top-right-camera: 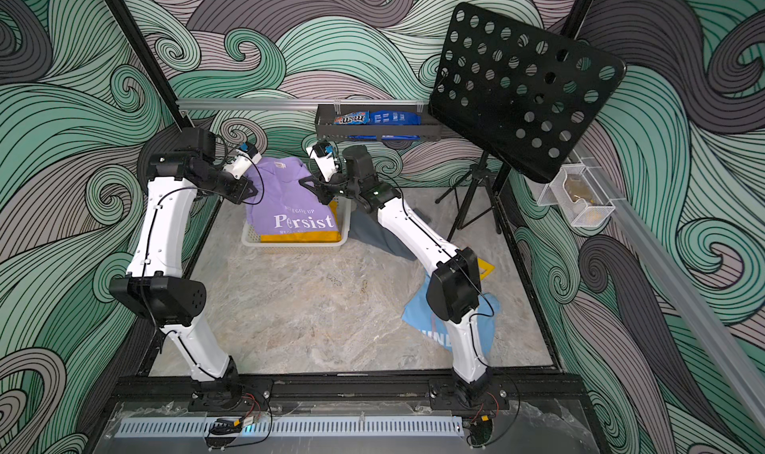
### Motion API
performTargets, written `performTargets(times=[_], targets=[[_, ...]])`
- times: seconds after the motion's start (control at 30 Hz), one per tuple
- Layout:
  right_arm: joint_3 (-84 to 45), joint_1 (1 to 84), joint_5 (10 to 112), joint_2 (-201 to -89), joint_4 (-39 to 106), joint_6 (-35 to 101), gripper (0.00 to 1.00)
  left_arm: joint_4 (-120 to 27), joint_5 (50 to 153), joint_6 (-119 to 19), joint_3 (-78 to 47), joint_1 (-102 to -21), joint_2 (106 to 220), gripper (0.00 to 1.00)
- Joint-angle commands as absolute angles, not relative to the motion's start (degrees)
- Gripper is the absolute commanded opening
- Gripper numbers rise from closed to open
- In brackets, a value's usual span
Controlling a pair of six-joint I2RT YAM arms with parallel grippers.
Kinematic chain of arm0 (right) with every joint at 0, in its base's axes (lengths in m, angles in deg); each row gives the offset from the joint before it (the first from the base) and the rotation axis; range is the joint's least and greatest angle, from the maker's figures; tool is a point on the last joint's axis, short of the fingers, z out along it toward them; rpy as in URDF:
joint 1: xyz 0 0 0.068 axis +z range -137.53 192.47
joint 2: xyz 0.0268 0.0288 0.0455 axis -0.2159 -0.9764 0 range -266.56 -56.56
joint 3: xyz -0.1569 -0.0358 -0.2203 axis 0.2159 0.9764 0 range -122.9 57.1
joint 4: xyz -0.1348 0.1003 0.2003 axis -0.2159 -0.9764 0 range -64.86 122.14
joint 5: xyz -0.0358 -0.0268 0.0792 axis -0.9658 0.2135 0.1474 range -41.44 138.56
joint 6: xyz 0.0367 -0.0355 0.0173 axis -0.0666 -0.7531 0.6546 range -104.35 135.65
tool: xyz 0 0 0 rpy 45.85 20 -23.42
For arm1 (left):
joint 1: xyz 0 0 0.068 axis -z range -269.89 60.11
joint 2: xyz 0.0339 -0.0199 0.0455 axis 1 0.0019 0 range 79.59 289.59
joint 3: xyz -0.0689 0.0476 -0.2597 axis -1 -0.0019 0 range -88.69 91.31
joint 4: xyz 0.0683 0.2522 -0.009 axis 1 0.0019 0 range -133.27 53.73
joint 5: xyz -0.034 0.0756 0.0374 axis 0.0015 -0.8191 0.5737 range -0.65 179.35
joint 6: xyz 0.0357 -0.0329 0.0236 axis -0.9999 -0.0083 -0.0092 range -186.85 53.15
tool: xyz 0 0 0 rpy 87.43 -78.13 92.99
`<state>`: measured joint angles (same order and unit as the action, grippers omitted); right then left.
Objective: Put the folded t-shirts into the basket
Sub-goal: Place the T-shirt in the bin.
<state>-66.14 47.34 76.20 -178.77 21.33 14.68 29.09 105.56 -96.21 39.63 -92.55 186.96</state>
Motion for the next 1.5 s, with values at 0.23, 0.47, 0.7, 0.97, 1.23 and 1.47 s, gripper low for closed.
performTargets(times=[0.23, 0.47, 0.7, 0.97, 1.23, 1.47], targets=[[-77.44, 45.65, 79.39, -189.32, 18.31, 13.92, 0.00, 24.08, 105.35, -95.46, 42.39, -93.23, 193.95, 0.00], [-73.01, 45.56, 79.42, -189.64, 19.08, 14.05, 0.00, 24.67, 105.53, -96.75, 40.82, -93.49, 195.81, 0.00], [-63.59, 45.52, 79.53, -185.46, 21.79, 15.41, 0.00, 28.37, 104.82, -98.43, 39.90, -93.65, 196.72, 0.00], [-59.38, 45.44, 79.50, -182.43, 22.41, 15.63, 0.00, 32.20, 104.99, -98.75, 39.14, -93.67, 197.62, 0.00], [-57.91, 44.65, 79.53, -181.45, 22.25, 15.70, 0.00, 33.18, 104.79, -98.40, 38.91, -93.67, 199.49, 0.00], [-56.06, 44.63, 79.75, -181.07, 22.41, 15.84, 0.00, 33.46, 103.93, -98.85, 39.01, -93.63, 200.27, 0.00]])
